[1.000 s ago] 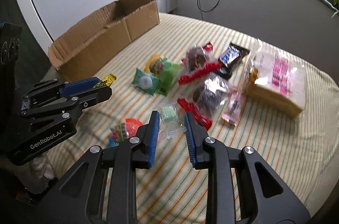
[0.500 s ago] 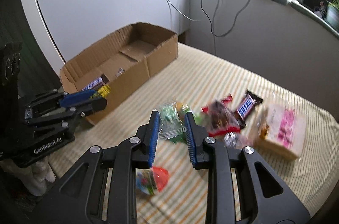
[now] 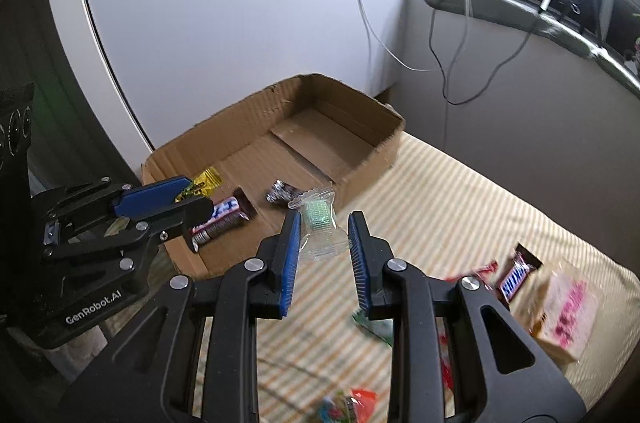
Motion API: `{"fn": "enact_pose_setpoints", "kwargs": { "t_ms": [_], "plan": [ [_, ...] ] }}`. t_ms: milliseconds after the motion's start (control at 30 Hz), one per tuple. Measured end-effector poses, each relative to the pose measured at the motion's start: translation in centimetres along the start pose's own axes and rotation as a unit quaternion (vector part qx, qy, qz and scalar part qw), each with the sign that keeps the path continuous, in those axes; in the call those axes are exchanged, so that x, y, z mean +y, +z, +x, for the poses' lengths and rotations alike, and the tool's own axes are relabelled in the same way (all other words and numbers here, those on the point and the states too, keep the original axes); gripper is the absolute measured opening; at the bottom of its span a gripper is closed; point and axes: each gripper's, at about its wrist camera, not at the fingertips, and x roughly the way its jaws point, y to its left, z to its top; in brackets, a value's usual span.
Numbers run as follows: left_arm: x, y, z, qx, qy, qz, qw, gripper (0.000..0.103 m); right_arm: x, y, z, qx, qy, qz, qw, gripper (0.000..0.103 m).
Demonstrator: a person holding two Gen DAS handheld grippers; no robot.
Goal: Organize snacks
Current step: 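Carry both items into the box and open both tools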
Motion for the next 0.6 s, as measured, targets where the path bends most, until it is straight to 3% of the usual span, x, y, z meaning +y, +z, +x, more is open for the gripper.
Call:
{"fn": "enact_pose_setpoints", "kwargs": {
  "t_ms": [600],
  "plan": [
    [4.4,0.2,2.4,0.018,0.031,-0.024,0.9991,0.023,2.3,3.0,7.4,0.043,0.023,-0.015,0.999,0.025]
  ]
}}
